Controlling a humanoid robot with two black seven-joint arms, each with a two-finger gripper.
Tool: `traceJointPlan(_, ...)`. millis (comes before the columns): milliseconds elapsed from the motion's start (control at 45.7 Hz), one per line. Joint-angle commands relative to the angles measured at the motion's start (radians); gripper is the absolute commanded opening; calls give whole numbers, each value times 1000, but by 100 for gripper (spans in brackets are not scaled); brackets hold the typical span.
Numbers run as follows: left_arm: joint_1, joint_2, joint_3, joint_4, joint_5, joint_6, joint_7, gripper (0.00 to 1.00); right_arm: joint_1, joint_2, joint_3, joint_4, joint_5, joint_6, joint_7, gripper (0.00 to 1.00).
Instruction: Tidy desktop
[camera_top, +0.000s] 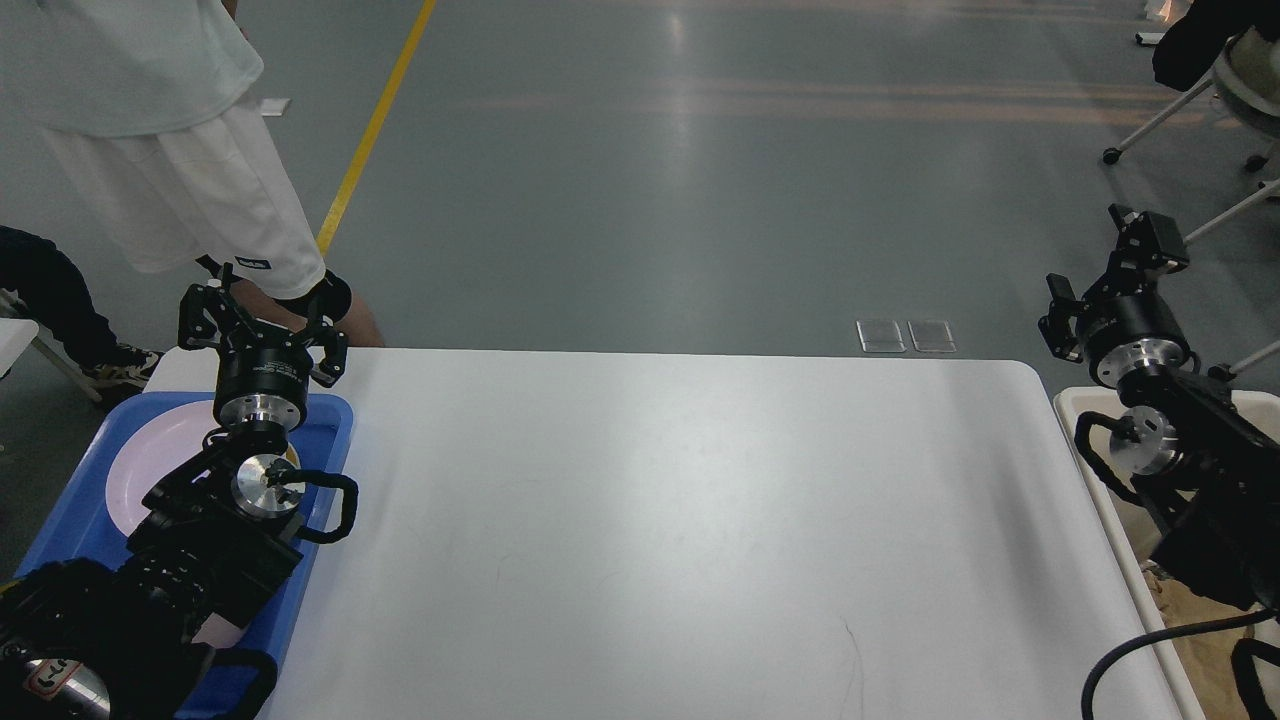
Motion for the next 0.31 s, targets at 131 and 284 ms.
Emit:
traceJointPlan(131, 0, 0, 0, 0, 0, 0, 0, 96, -13, 104, 49, 15, -10, 0, 20, 100)
traceJointPlan(284, -1, 0, 0, 0, 0, 0, 0, 96, 2, 93, 46, 7, -10, 0, 17, 100)
